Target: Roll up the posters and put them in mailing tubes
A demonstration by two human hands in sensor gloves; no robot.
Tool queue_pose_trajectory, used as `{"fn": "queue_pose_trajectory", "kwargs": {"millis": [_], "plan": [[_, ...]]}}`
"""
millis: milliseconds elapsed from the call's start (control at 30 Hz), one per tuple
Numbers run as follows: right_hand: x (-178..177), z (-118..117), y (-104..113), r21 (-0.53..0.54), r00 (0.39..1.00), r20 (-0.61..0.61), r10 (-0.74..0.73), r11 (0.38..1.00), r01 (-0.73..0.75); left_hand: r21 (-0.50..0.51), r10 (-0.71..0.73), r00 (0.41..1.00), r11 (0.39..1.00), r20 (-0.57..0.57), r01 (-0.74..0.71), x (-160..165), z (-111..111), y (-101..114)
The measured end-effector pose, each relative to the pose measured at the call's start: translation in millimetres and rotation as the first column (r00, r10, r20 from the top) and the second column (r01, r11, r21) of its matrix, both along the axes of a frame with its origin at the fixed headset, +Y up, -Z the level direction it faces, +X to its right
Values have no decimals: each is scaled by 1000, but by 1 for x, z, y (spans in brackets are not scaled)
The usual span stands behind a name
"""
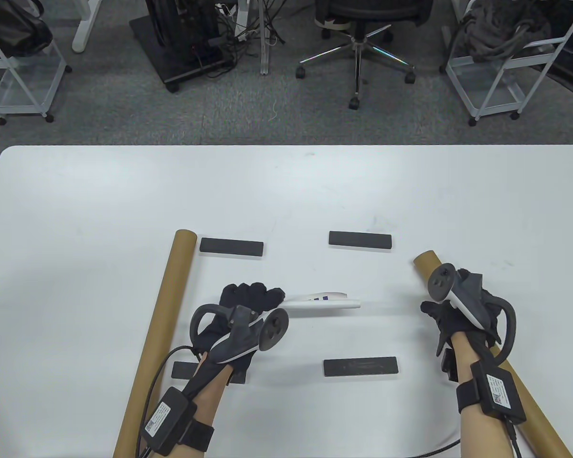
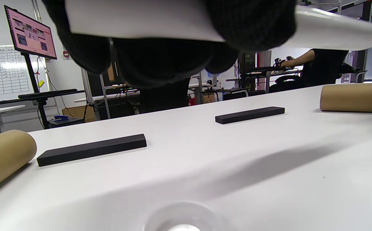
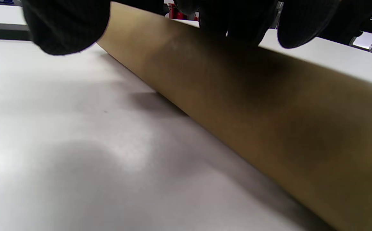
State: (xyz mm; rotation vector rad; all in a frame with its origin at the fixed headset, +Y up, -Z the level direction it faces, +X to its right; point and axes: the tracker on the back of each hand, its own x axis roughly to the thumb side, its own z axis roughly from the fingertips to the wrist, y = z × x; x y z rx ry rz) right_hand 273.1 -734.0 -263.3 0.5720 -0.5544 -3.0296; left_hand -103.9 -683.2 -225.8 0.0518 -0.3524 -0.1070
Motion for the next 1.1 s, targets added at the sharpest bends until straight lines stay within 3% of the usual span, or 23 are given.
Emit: {"fn": "queue_pose_trajectory", "kwargs": {"millis": [267,433,667,1100], "plan": [[12,5,-19,-65,999,31,23,998,-20,-5,4,1000,1000,-5,-4,-1,0,-1],[13,6,-17,13,1000,-6,27,1000,-27,-2,1,1000,1000,-5,-1,-1,0,0],[0,0,14,68,996,-79,35,997,-29,0,-3,1000,1000,-5,3,-1,0,0],[-61,-9,46,144,964,-261,42,990,-4,-14,35,997,999,-69,-36,-22,-8,0]]}}
